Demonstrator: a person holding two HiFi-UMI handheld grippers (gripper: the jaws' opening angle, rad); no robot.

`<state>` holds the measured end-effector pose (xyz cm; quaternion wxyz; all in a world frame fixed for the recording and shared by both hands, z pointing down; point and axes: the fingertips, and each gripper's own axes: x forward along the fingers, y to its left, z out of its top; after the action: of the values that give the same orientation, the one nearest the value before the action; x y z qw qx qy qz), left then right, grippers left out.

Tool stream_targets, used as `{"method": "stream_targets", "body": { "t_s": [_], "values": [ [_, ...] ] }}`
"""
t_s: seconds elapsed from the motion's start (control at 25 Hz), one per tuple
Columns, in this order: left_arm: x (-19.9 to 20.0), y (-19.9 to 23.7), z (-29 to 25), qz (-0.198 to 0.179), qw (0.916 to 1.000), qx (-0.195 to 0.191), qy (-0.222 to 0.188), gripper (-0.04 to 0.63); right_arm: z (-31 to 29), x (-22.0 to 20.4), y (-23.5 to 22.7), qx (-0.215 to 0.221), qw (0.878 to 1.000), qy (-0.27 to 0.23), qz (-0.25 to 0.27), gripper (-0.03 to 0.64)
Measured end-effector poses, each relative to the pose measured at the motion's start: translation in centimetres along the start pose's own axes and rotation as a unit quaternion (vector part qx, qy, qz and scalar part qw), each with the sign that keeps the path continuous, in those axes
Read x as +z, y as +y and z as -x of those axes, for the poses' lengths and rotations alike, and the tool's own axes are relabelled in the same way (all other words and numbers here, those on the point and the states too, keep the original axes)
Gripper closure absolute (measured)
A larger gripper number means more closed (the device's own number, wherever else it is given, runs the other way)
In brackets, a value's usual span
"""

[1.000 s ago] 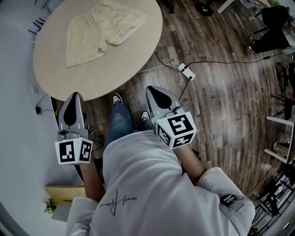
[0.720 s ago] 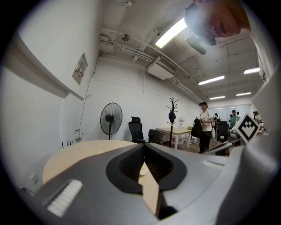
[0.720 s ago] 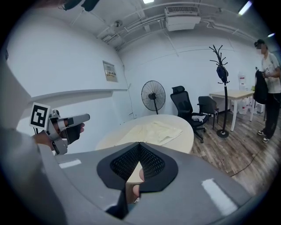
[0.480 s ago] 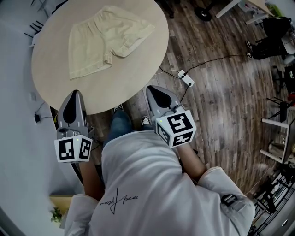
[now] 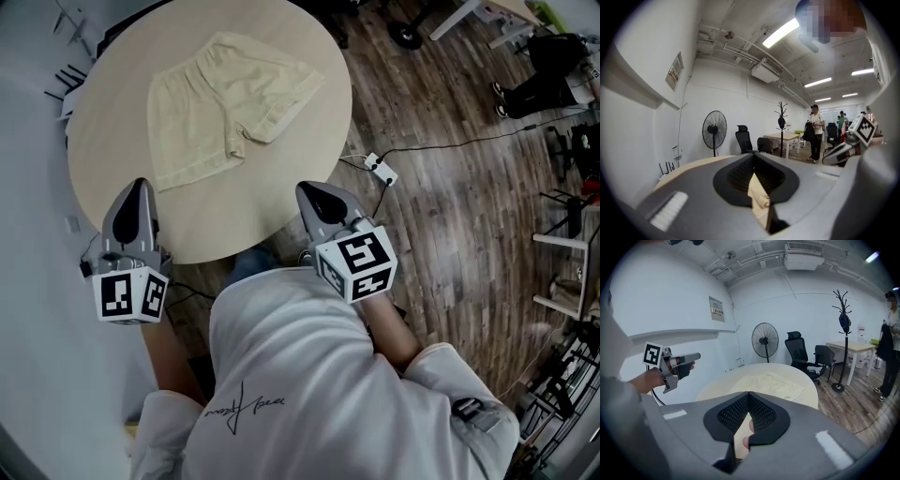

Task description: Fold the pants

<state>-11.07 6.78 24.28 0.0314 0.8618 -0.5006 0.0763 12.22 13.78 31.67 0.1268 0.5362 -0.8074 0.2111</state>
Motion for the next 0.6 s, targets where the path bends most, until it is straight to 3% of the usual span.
{"method": "stream_targets", "body": {
  "t_s": [0.28, 0.6],
  "values": [
    [-0.2, 3.4, -2.9, -0.053, 0.995, -0.084, 0.009, 0.541, -3.1, 0.6, 1.9, -0.033, 0.999, 0.004, -0.006, 0.623],
    [0.6, 6.3, -6.4, -0.141, 0.9746, -0.173, 0.012, 0.541, -6.2, 1.8, 4.6, -0.06, 0.998, -0.006, -0.006, 0.623]
  ]
}}
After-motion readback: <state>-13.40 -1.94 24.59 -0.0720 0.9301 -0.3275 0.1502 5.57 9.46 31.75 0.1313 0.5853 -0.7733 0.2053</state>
